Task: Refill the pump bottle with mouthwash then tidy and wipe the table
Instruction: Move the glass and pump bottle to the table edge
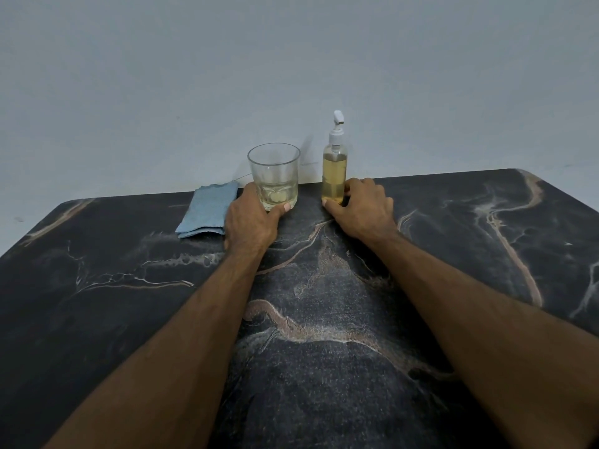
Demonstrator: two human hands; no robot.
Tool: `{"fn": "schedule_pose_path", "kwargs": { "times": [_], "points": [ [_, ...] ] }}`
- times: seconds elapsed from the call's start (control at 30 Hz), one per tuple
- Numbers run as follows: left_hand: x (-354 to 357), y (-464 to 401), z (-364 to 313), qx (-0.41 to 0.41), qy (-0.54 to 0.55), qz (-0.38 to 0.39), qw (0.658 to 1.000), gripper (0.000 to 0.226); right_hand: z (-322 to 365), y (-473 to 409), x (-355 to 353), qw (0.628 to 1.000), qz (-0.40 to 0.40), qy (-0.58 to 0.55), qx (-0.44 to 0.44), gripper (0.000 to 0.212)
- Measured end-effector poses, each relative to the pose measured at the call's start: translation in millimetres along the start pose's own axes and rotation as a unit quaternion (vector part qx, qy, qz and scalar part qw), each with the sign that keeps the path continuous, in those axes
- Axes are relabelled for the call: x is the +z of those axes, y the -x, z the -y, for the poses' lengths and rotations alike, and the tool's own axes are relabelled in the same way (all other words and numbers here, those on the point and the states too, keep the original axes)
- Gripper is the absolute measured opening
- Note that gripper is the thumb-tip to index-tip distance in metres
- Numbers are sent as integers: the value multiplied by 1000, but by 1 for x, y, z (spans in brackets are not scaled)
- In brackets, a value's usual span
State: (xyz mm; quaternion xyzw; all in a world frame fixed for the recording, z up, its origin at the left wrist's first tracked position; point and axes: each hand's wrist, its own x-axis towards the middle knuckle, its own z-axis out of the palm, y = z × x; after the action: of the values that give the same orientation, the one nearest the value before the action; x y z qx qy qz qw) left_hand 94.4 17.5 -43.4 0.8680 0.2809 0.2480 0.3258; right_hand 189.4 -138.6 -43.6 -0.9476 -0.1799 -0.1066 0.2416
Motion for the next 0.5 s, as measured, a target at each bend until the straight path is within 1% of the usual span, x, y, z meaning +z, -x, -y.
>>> {"fn": "schedule_pose_path", "kwargs": {
  "times": [0.2, 0.5],
  "points": [
    [-1, 0, -2, -9, -3, 3, 1000, 60, 0, 0, 1, 1000, -5, 2, 0, 56],
    [-2, 1, -3, -17, -8, 5, 1000, 59, -1, -1, 2, 1000, -3, -2, 5, 56]
  ]
}}
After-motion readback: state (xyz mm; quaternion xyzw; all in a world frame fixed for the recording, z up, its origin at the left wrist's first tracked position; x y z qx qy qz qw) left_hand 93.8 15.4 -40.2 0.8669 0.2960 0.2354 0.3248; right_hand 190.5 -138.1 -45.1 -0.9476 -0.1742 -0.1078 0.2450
